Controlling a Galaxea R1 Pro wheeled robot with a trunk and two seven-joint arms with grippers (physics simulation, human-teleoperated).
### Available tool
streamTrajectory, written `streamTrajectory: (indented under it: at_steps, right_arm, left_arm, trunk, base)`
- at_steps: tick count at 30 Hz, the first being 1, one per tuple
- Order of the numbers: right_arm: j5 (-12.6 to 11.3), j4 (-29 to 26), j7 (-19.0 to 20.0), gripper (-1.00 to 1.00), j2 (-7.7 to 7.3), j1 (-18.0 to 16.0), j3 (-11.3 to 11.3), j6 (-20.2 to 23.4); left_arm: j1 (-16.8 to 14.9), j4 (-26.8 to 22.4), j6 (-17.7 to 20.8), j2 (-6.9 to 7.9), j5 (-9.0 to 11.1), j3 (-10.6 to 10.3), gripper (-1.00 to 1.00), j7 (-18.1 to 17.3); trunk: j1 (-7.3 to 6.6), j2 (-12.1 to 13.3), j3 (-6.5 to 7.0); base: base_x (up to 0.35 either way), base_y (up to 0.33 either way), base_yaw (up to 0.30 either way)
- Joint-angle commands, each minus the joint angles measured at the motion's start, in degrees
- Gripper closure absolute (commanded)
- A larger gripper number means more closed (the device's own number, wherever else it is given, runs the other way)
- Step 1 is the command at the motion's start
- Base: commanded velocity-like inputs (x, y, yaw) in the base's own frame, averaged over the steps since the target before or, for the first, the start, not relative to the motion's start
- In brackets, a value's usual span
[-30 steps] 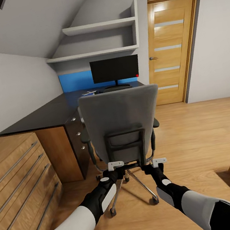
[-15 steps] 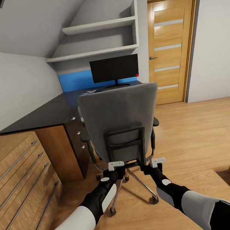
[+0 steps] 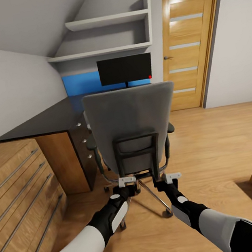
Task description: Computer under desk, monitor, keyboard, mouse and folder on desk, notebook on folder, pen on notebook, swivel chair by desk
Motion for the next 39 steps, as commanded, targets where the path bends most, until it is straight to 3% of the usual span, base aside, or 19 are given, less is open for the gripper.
streamTrajectory:
  at_steps: [1, 11, 23, 39]
  right_arm:
    - [-0.20, 0.01, -0.42, -1.00, -0.01, -0.05, 0.50, -0.13]
    - [-0.20, 0.07, -0.45, -1.00, -0.01, -0.05, 0.53, -0.18]
    - [-0.12, 0.08, -0.37, -1.00, -0.01, -0.05, 0.57, -0.22]
    - [1.28, 0.08, -0.36, -1.00, 0.08, -0.05, 0.58, -0.22]
  left_arm:
    - [-0.06, -0.05, 0.18, 0.00, 0.25, -0.22, -1.00, 0.43]
    - [-0.04, -0.13, 0.11, 0.00, 0.23, -0.13, -1.00, 0.44]
    - [-0.05, -0.14, -0.23, 0.00, 0.24, 0.05, -1.00, 0.51]
    - [-0.06, -0.14, -5.35, 0.27, 0.54, -0.01, -1.00, 0.48]
  trunk:
    - [0.01, -0.04, -0.28]
    - [0.27, -0.18, -2.50]
    - [0.27, -0.18, -2.50]
    - [0.27, -0.18, -2.50]
  base:
    - [0.000, 0.000, 0.000]
    - [0.000, 0.000, 0.000]
    - [0.000, 0.000, 0.000]
    - [0.087, 0.010, 0.000]
